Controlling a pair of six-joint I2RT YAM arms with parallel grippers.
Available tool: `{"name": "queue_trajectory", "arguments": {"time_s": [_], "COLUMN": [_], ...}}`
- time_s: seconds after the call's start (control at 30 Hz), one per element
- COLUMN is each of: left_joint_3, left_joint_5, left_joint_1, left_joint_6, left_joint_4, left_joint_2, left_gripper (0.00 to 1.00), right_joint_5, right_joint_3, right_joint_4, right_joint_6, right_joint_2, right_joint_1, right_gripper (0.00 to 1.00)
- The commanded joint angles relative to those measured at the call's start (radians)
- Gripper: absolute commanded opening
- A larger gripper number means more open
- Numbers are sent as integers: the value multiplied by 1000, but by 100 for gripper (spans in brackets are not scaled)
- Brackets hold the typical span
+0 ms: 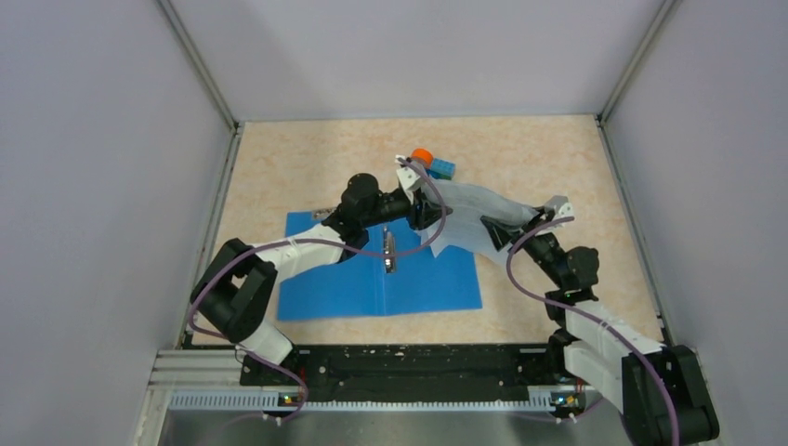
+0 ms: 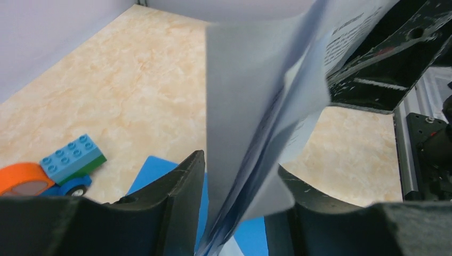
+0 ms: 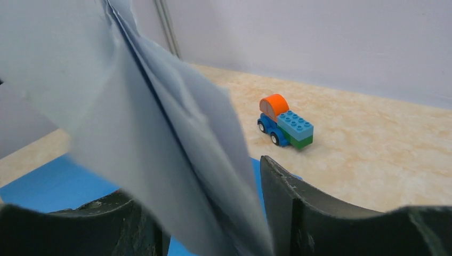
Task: Put the files into the folder
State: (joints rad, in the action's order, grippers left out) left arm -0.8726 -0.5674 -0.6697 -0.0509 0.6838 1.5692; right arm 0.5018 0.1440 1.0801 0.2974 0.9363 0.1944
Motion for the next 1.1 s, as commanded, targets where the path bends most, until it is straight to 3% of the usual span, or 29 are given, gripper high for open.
{"name": "queue_trajectory", "arguments": {"time_s": [0.0, 0.37, 0.73, 1.07], "left_joint_3": [-128, -197, -203, -175], "left_joint_5": [-76, -190, -224, -225], "left_joint_1": [-1, 22, 23, 23], "left_joint_6": [10, 15, -29, -52], "left_joint_4": [-50, -163, -142, -117], "left_joint_2": [32, 53, 68, 55], "left_gripper": [48, 51, 53, 53], "right_joint_5": [-74, -41, 83, 60], "right_joint_3": [10, -14, -7, 25], "right_joint_4": [54, 190, 514, 547], "right_joint_6": [-20, 88, 265, 257], "right_joint_2": [13, 78, 283, 353], "right_joint_1": [6, -116, -118, -70], "right_gripper": [57, 62, 62, 62]}}
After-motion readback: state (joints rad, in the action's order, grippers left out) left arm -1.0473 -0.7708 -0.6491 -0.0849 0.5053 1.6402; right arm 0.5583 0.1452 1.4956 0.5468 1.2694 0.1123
